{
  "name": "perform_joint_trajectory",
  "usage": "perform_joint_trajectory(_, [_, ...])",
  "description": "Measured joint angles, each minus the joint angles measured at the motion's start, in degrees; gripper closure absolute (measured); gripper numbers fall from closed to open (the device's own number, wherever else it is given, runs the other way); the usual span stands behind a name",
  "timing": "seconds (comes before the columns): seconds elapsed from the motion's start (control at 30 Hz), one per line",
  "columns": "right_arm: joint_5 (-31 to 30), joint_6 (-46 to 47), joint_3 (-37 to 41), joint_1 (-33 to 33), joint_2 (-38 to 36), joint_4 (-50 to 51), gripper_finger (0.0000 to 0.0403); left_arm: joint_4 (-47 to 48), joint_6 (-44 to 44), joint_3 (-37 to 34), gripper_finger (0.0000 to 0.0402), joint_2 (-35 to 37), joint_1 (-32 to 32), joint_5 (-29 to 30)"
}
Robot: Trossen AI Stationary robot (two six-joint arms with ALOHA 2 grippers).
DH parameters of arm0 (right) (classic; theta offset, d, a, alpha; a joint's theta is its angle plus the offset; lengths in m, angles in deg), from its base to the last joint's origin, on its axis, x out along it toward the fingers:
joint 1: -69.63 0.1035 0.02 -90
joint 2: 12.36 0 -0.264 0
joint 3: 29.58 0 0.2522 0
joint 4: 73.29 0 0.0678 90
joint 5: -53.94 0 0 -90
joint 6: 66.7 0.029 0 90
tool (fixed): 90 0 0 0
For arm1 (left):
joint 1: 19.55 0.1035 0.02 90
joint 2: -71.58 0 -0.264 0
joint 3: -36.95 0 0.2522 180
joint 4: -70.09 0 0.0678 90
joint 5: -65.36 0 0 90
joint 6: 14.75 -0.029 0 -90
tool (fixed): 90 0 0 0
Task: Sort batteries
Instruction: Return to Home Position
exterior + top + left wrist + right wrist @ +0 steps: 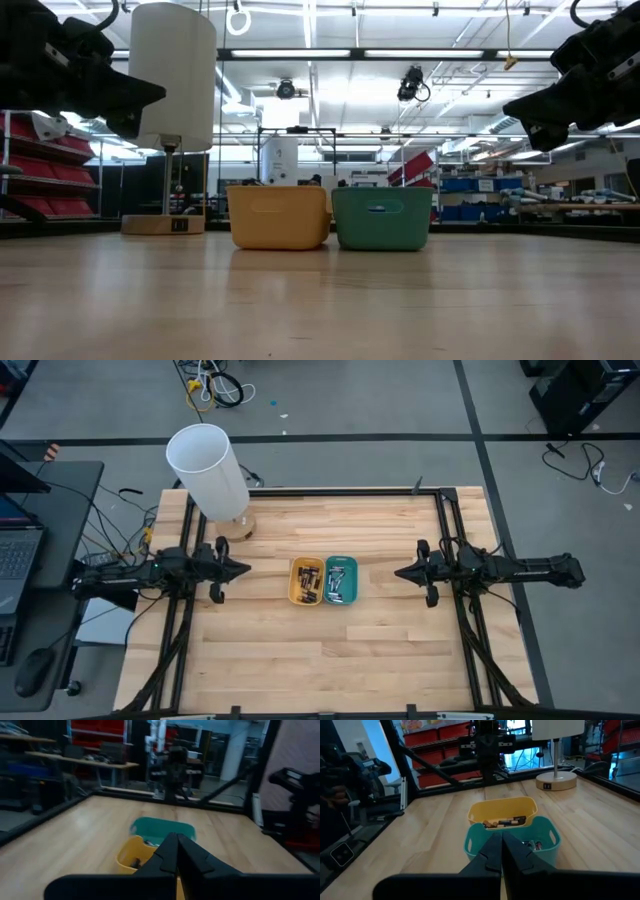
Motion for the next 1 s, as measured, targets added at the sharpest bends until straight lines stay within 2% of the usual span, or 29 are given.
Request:
perform_joint_trajectory(0.13, [0.31, 0.02, 0.0, 0.0, 0.0, 0.02, 0.0403, 0.46, 0.49, 0.0, 0.0388, 0.0, 0.0, -1.94])
perform_joint_trajectory(1.0, [0.3, 2.82, -0.02, -0.02, 0.0, 0.41, 0.0403, 0.51, -2.89, -0.02, 0.0389, 0.0, 0.0, -1.98])
